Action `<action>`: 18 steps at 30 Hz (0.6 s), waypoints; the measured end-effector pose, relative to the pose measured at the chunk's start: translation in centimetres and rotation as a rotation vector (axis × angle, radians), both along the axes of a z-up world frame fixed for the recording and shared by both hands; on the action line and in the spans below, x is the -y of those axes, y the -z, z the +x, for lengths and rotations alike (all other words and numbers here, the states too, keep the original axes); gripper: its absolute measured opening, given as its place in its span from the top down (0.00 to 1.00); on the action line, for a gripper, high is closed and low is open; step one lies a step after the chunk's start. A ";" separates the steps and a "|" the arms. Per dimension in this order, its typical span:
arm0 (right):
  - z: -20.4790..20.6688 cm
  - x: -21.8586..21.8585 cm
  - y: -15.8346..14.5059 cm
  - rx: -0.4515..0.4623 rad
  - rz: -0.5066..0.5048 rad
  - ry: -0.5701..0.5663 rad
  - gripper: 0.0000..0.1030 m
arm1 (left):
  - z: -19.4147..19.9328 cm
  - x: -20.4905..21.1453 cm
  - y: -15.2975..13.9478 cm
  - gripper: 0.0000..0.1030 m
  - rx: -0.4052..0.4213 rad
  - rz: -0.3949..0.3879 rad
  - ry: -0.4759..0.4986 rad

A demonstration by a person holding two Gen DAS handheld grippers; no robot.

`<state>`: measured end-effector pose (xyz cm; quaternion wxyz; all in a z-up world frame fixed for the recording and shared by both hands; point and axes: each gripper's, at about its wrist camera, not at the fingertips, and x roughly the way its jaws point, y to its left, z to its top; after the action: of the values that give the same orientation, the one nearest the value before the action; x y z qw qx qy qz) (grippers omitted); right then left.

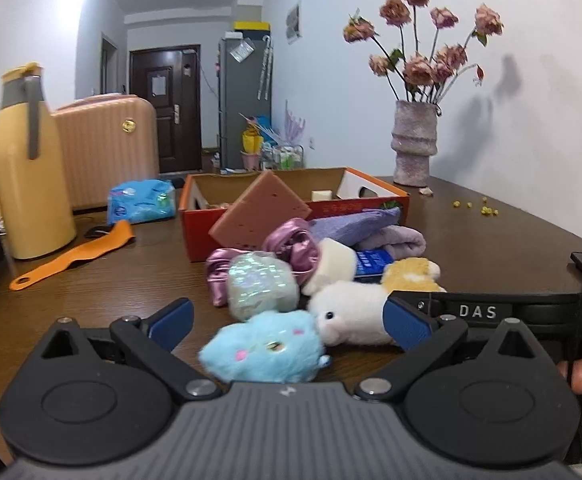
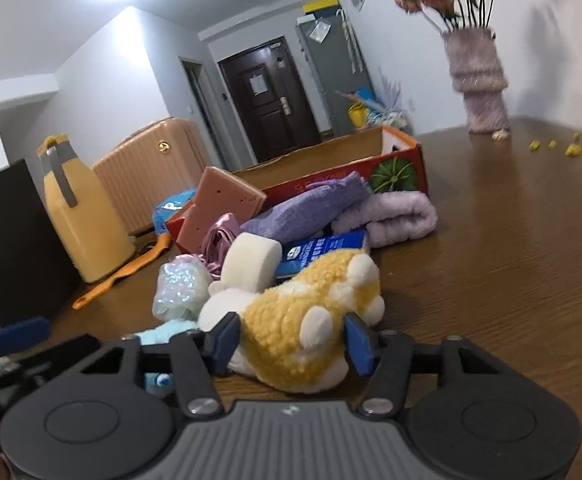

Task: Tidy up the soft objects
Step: 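Grasp the white-and-yellow plush lamb with both grippers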

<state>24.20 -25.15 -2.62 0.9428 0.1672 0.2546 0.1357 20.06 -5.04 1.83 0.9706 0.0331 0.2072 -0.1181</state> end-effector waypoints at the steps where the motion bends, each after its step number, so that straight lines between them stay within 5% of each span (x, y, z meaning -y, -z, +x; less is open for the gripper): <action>1: -0.1 0.6 0.0 0.001 0.003 -0.006 0.50 | 0.4 0.5 0.0 0.00 -0.006 -0.001 0.009; 9: -1.7 6.3 0.3 -0.031 0.040 -0.040 0.50 | 3.3 4.4 0.8 0.23 -0.147 -0.118 0.137; 14: -1.9 7.7 -0.1 -0.024 -0.005 -0.042 0.50 | 5.6 6.5 2.1 0.28 -0.214 -0.147 0.160; 18: -1.8 8.0 0.0 -0.021 -0.008 -0.057 0.50 | 7.9 6.7 3.2 0.35 -0.310 -0.241 0.173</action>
<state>22.39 -33.11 -2.62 0.9365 0.1572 0.2695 0.1600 27.99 -11.71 -1.33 0.9103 -0.0841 0.3346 -0.2286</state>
